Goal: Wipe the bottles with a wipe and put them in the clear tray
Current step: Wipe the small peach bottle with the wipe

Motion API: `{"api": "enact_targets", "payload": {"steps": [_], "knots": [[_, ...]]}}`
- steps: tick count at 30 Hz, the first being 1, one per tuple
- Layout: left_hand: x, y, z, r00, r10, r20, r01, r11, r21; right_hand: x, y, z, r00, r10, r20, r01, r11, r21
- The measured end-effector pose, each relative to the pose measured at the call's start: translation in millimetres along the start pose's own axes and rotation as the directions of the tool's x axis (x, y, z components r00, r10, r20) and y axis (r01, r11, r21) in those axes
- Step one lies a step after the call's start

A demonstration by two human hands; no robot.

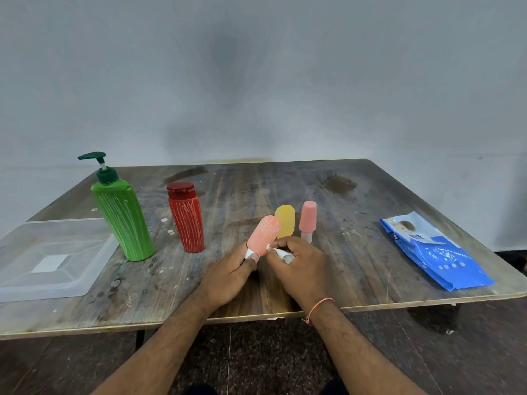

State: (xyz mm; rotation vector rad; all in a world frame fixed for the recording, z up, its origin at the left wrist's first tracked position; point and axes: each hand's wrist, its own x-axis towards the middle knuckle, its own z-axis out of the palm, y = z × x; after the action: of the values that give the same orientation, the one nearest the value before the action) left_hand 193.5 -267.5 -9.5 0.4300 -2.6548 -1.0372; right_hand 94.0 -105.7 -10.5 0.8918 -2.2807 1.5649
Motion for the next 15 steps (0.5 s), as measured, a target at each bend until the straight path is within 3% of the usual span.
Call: {"api": "enact_targets", "payload": {"steps": [5, 11, 15], "knots": [[0.7, -1.5, -0.5, 1.0, -0.002, 0.002, 0.002, 1.0, -0.018, 3.1, 3.6, 2.3, 0.998, 0.045, -0.053, -0.045, 0.999, 0.019], [-0.2, 0.2, -0.6, 1.0, 0.007, -0.001, -0.007, 0.999, -0.034, 1.7, 3.0, 0.0, 0.998, 0.068, 0.002, -0.068, 0.996, 0.051], [0.0, 0.6, 0.1, 1.0, 0.008, 0.008, -0.008, 1.0, -0.014, 4.0, 6.7, 1.9, 0.993, 0.104, -0.058, -0.101, 0.994, 0.047]]}}
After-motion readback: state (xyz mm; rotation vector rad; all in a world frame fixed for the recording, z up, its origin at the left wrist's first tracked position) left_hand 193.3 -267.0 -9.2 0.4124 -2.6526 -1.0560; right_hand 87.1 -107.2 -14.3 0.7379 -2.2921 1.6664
